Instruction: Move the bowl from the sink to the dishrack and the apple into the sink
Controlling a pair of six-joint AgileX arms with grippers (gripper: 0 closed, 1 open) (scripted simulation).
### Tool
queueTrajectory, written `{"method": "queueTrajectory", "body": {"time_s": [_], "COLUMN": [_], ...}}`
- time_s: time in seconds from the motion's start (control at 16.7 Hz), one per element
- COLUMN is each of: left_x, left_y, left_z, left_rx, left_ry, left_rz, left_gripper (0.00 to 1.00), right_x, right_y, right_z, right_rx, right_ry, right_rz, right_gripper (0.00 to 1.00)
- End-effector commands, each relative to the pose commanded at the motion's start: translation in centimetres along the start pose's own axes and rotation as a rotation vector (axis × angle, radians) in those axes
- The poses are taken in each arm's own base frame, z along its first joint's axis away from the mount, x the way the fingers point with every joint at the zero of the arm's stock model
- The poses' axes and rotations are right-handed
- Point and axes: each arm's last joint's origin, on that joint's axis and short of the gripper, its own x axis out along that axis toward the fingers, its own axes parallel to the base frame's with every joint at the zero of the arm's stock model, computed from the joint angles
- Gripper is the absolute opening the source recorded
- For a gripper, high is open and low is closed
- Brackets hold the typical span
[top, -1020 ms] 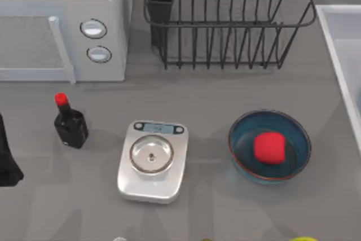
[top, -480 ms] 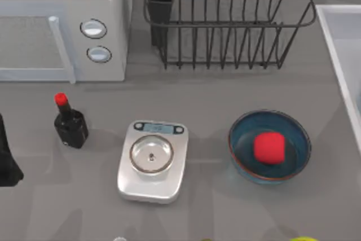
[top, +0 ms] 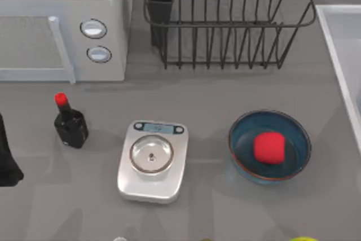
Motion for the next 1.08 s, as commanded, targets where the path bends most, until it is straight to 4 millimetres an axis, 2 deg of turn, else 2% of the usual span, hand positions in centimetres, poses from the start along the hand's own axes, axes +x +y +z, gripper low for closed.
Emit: {"method": "queueTrajectory", "body": {"time_s": [0.18,0.3,0.42,0.6,0.78,0.96,1.08], "left_x": [0.0,0.0,0.0,0.0,0.0,0.0,0.0], "left_y": [0.0,0.0,0.0,0.0,0.0,0.0,0.0], "left_z": [0.0,0.0,0.0,0.0,0.0,0.0,0.0], "left_rx": [0.000,0.000,0.000,0.000,0.000,0.000,0.000], "left_ry": [0.000,0.000,0.000,0.000,0.000,0.000,0.000], "left_rz": [0.000,0.000,0.000,0.000,0.000,0.000,0.000], "left_gripper": [1.00,1.00,1.00,1.00,1.00,1.00,1.00], "right_x": [-2.3,-5.6,-10.2,-18.1,-25.3,-30.1,-31.8], "right_y": [-1.0,-2.2,-3.4,-4.4,-3.8,-2.0,-0.9], "right_z": [-0.8,-2.2,-4.3,-9.2,-15.6,-21.6,-24.5], "right_rx": [0.001,-0.001,-0.003,-0.004,-0.004,-0.002,-0.001], "right_ry": [0.003,0.007,0.008,0.005,0.000,-0.003,-0.002], "right_rz": [0.001,0.002,0.002,-0.001,-0.007,-0.010,-0.006], "right_gripper": [0.00,0.00,0.00,0.00,0.00,0.00,0.00]}}
